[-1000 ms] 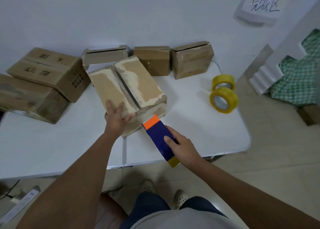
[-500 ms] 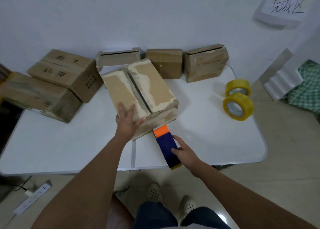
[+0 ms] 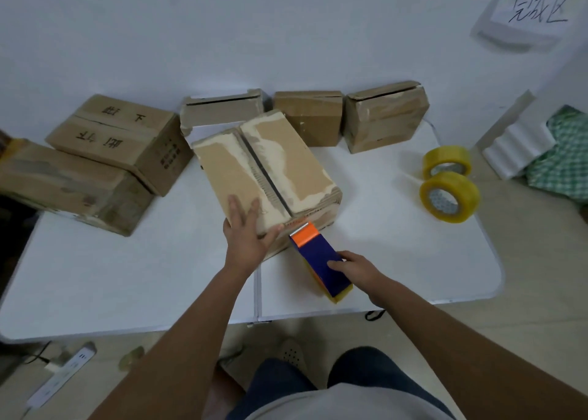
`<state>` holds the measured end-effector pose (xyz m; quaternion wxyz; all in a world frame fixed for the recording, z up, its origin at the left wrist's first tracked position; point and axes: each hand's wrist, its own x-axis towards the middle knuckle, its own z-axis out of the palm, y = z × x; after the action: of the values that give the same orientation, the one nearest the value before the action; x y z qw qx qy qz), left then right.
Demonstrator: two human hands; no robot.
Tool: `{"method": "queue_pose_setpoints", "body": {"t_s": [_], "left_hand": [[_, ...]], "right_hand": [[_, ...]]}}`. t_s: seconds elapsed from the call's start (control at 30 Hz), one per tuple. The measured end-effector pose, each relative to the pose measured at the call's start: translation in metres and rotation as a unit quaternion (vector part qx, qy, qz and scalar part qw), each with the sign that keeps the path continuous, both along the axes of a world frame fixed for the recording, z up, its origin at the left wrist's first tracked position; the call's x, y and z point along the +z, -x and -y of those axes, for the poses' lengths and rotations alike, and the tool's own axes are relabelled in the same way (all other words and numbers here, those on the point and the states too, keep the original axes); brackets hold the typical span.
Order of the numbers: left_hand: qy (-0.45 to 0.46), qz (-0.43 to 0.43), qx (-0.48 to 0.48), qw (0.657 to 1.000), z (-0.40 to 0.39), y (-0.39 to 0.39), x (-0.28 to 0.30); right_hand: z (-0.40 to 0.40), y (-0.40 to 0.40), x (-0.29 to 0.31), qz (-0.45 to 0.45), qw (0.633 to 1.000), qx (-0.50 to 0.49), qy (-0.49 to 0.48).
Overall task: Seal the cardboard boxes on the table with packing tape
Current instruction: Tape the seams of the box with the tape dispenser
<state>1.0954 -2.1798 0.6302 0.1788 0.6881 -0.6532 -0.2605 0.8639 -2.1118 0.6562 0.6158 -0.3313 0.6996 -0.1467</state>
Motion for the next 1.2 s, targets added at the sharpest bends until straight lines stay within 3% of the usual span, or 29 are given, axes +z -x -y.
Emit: {"method": "queue_pose_setpoints", "body": {"t_s": [0.2, 0.33, 0.4, 0.5, 0.67, 0.83, 1.03, 1.2], "left_hand": [[0.024, -0.049, -0.004, 0.998, -0.001, 0.000, 0.009], [0.042, -0.129, 0.053, 0.989, 0.008, -0.008, 0.020], [0.003, -0.151, 0.107, 0.983, 0.021, -0.013, 0.028], [-0.052, -0.214, 0.188, 0.957, 0.051, -0.026, 0.035], [-0.060, -0.243, 0.231, 0.940, 0.099, -0.042, 0.046], [-0.079, -0.261, 0.272, 0.923, 0.128, -0.045, 0.039], [-0.060, -0.240, 0.283, 0.927, 0.125, -0.034, 0.029], [-0.043, -0.224, 0.274, 0.934, 0.131, -0.028, 0.031]], "right_hand": [[0.014, 0.010, 0.003, -0.024, 1.000, 0.014, -0.001], [0.055, 0.032, 0.006, -0.122, 0.984, -0.081, 0.103], [0.088, 0.032, 0.019, -0.152, 0.969, -0.105, 0.167], [0.145, 0.014, 0.039, -0.171, 0.956, -0.028, 0.236], [0.222, -0.031, 0.040, -0.114, 0.963, 0.123, 0.210], [0.255, -0.047, 0.029, -0.100, 0.958, 0.142, 0.226], [0.254, -0.049, 0.020, -0.088, 0.952, 0.144, 0.254], [0.255, -0.054, 0.014, -0.157, 0.938, 0.184, 0.248]]}}
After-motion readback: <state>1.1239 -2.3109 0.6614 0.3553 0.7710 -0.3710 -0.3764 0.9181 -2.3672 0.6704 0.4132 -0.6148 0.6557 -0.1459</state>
